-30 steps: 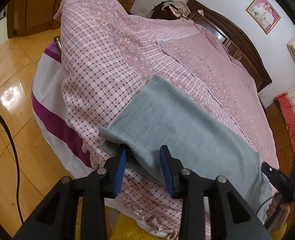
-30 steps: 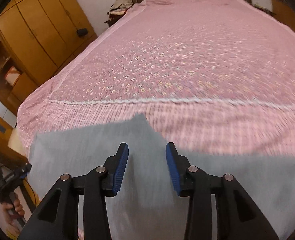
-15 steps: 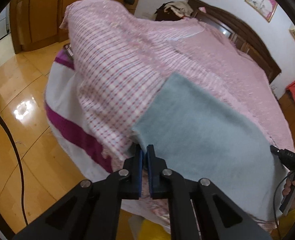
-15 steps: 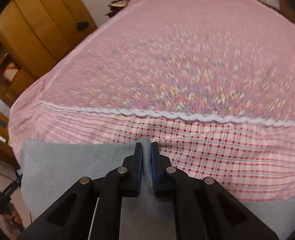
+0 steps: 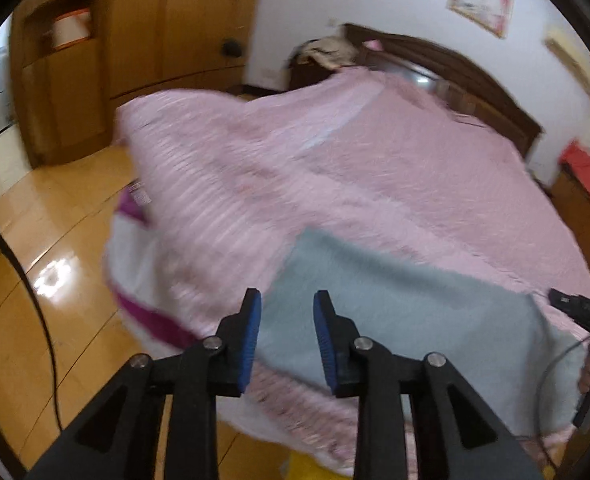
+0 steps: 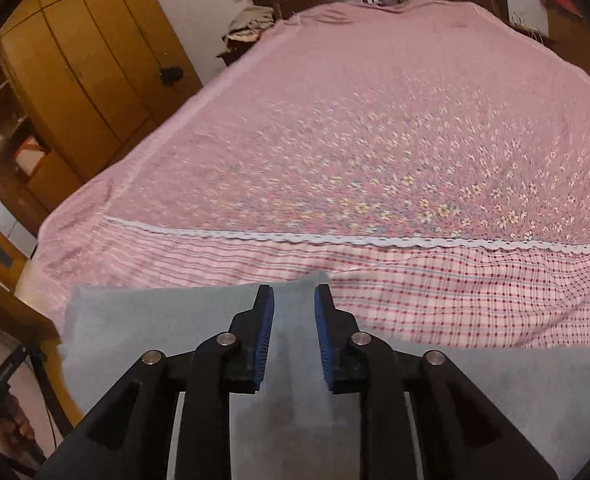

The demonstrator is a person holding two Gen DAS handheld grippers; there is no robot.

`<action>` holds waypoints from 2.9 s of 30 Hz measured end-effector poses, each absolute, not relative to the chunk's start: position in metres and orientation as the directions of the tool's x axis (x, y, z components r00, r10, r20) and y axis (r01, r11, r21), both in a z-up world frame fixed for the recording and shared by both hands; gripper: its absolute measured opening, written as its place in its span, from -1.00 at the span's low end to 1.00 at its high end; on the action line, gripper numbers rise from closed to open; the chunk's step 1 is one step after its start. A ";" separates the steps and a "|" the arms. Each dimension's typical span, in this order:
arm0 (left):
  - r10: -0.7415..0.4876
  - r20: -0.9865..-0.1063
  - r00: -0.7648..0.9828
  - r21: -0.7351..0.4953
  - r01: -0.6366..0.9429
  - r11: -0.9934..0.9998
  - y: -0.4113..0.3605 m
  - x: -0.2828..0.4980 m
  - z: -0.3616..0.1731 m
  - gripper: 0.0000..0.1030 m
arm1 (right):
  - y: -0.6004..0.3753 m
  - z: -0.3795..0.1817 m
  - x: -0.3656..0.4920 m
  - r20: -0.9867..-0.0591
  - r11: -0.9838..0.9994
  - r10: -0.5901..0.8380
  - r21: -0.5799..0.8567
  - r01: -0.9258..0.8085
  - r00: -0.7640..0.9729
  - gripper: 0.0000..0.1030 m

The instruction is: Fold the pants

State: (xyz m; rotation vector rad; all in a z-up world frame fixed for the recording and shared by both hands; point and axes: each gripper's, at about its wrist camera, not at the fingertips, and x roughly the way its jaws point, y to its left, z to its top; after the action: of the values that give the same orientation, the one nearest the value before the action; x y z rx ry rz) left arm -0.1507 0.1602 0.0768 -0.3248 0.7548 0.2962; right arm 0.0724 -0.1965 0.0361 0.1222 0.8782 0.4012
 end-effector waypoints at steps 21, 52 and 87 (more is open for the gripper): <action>0.071 -0.792 0.606 -0.054 -0.185 0.981 0.122 -0.005 0.003 -0.45 | -0.140 -0.022 0.070 -0.772 0.901 0.421 0.294 -0.319 0.477 -0.57; 0.028 -0.779 0.627 -0.236 -0.334 0.912 0.192 -0.156 0.036 -0.43 | -0.145 -0.028 -0.011 -0.806 0.905 0.402 0.277 -0.324 0.434 -0.56; -0.160 -0.797 0.582 -0.292 -0.141 0.946 0.192 -0.069 -0.002 -0.44 | -0.161 -0.008 -0.012 -0.819 0.941 0.330 0.243 -0.236 0.469 -0.42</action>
State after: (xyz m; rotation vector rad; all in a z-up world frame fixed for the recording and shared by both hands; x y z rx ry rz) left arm -0.0690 0.1919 -0.0017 -0.3434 0.9543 -0.0113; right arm -0.0116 -0.1612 -0.0075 0.1007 1.0261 0.3477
